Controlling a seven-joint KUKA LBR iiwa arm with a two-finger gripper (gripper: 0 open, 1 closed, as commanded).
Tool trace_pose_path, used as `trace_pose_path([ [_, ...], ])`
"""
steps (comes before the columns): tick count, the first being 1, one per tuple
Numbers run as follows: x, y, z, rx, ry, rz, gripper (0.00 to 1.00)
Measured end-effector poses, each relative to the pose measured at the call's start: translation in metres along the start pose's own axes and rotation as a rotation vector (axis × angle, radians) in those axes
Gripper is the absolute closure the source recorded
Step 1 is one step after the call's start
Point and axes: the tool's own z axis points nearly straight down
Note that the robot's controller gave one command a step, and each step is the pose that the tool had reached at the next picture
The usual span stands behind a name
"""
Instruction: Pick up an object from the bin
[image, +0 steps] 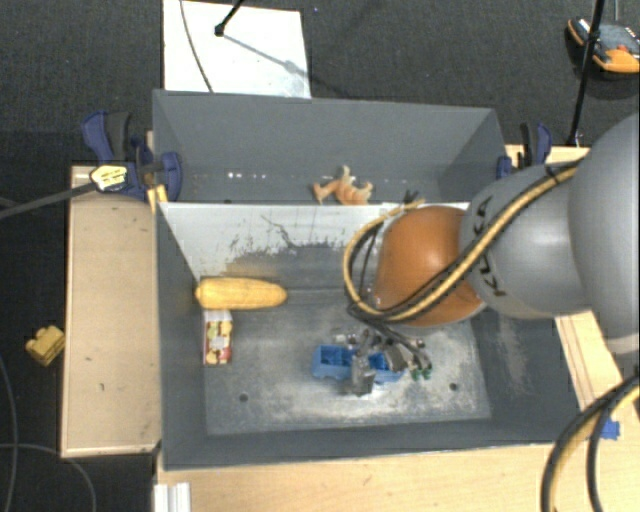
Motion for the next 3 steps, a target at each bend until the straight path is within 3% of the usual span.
trace_pose_path([
  [1,-0.013,-0.004,-0.125,0.000,-0.002,-0.028,1.00],
  [2,-0.012,-0.004,-0.125,0.000,-0.002,-0.027,1.00],
  [3,-0.016,-0.005,-0.164,0.000,0.006,-0.031,1.00],
])
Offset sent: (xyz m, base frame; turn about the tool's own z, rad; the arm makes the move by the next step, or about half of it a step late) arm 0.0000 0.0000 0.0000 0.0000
